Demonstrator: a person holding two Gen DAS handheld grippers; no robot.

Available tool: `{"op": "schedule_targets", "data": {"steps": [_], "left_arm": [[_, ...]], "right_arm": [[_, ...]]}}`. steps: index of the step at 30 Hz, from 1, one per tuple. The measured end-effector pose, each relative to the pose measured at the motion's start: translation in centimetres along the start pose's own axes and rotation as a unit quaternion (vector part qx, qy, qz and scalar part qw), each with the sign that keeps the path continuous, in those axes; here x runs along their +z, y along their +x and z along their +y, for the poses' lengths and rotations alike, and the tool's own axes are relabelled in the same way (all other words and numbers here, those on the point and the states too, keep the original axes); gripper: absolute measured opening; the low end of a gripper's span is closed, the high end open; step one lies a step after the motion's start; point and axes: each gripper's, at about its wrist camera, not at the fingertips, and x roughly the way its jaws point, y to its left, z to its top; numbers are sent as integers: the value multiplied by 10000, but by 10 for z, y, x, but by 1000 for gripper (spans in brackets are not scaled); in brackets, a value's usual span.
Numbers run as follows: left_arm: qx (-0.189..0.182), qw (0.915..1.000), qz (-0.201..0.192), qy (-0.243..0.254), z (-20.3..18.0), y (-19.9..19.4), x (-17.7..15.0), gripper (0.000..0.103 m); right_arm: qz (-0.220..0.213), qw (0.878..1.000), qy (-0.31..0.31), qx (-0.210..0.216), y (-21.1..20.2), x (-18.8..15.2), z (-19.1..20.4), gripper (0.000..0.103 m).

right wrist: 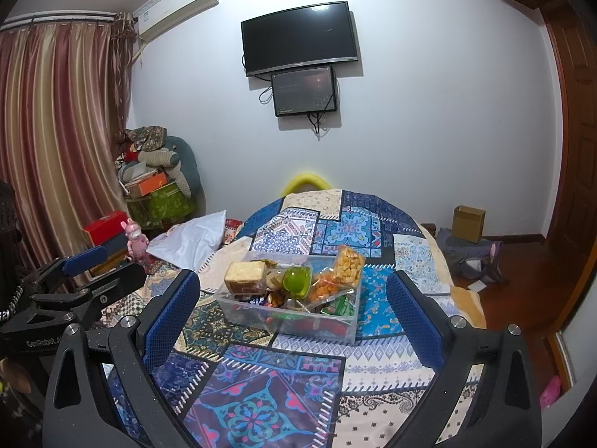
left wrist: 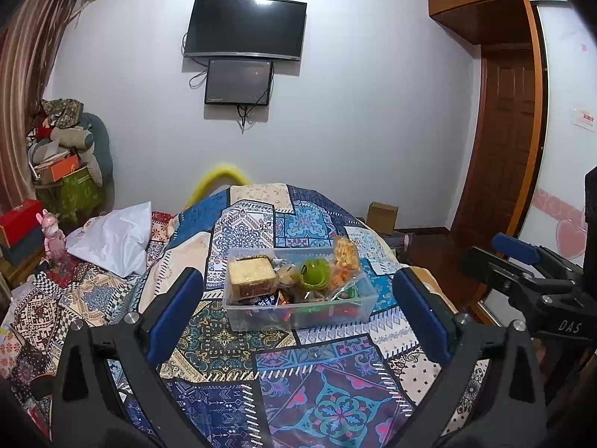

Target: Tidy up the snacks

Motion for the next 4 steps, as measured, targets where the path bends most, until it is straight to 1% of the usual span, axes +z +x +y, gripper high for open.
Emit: {"op": "schedule_targets", "data": {"steps": [4], "left_arm": [[-7,10000,50,-11,2,1,-2,103]], "right_arm": [[1,10000,6,6,0,0,1,100]]}}
